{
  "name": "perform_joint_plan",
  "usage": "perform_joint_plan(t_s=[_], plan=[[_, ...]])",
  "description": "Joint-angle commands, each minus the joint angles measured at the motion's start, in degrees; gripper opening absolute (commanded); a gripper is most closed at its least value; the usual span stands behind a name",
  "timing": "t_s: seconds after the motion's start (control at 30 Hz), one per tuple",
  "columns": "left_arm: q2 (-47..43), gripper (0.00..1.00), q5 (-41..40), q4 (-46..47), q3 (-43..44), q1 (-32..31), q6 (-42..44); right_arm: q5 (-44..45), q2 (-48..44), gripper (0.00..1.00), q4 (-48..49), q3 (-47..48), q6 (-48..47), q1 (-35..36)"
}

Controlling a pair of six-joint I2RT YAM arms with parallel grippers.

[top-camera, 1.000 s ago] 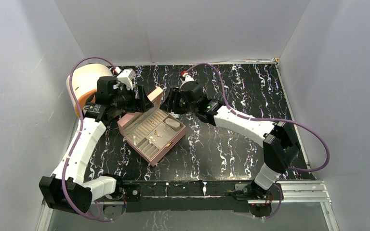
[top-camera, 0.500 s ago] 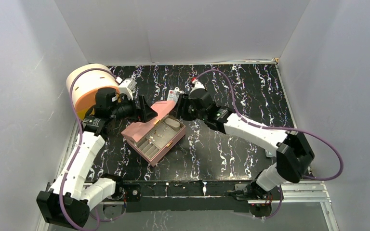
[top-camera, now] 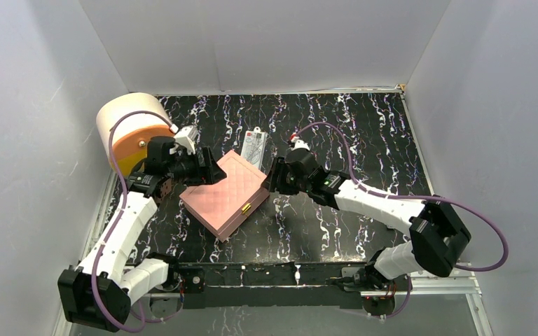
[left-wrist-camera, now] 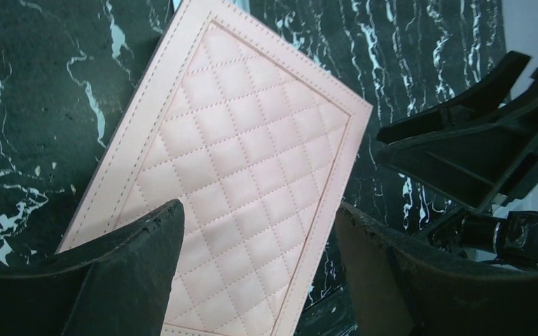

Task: Organize the mixed jewelry

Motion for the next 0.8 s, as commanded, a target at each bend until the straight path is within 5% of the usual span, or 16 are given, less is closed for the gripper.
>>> perform_joint_plan(t_s=[0.0,0.23,0.53,0.77], plan=[[0.3,0.75,-1.2,-2.1,-1.3,-0.2,-0.4,0.2,0.0,0.60,1.9,0.8,0.0,-0.1],[-3.3,0.76,-21.8,-15.3,0.2,-0.2,-5.1,-7.9,1.8,0.70,4.3,3.1,-1.7,-0.2],[-12.9,0.77,-35.3,-25.2,-1.1,-0.2,-22.2,-8.4,8.8,0.67,3.8,5.4,4.5,-0.2],[-16.8,0.77,-26.2,-18.8,-9.2,-0.2,-28.2,-9.3,10.9,0.60,1.6,4.8,7.5,-0.1]])
